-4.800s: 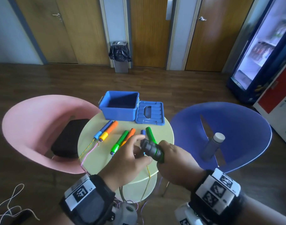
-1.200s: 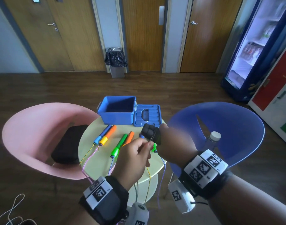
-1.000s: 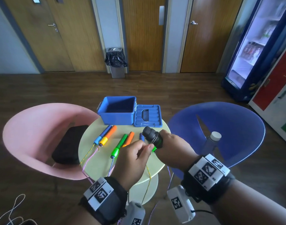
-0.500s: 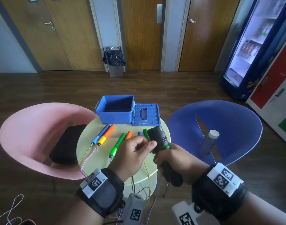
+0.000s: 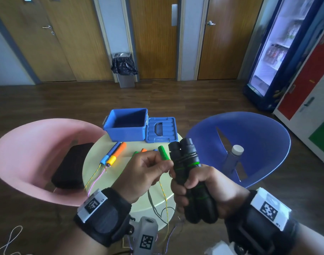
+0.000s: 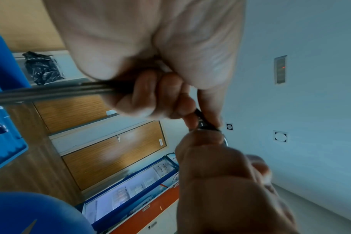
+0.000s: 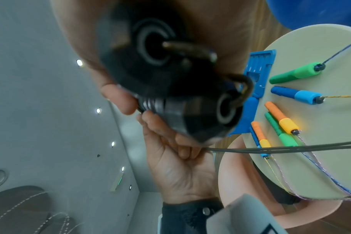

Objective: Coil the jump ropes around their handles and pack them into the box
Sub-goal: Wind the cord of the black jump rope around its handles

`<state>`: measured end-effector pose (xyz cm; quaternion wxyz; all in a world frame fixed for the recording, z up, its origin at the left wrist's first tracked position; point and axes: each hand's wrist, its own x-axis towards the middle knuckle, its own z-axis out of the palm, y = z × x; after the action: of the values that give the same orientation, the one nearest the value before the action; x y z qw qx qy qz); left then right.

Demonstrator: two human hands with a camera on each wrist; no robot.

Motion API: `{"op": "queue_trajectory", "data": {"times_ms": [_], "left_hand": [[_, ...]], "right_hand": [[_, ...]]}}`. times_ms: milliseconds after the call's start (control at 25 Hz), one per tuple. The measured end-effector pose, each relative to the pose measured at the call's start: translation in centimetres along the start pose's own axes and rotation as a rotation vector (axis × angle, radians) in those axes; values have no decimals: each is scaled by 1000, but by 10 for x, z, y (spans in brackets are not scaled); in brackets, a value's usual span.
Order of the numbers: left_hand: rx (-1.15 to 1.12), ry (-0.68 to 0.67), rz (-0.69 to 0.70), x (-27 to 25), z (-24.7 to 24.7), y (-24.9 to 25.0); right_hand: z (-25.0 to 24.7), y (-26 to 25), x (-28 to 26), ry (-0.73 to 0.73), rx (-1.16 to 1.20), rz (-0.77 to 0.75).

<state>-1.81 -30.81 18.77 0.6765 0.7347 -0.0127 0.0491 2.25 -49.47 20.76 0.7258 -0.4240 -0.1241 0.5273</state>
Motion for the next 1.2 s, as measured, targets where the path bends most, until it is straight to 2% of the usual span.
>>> {"op": "queue_trajectory", "data": {"times_ms": [80,200,360,440,720,880,1080,1200], "left_hand": [[-47,-45,-33,0,-3,3],[-16,-57,11,-2,-3,9],[63,-31,47,-7,-1,10],[90,-20,50,-11,0,8],[-28,-69,54,-11,-4,12],[-61,-79,107,-8,-5,14],[-122,-40,52,-3,-4,6],[-230,-75,72,1,-1,3]], "right_hand": [[1,-1,-3,-49,24,4],[3,-1,-3,-53,47,5],[4,-8,-1,170,-159,-66],[5,-10,-3,195,-212,-87],[9,-3,-6,-37,36,-44],[12,-5,-7,-100,85,-22],[19,-1,-5,-197,180,32],[26,-1,-5,-264,164,10]]}}
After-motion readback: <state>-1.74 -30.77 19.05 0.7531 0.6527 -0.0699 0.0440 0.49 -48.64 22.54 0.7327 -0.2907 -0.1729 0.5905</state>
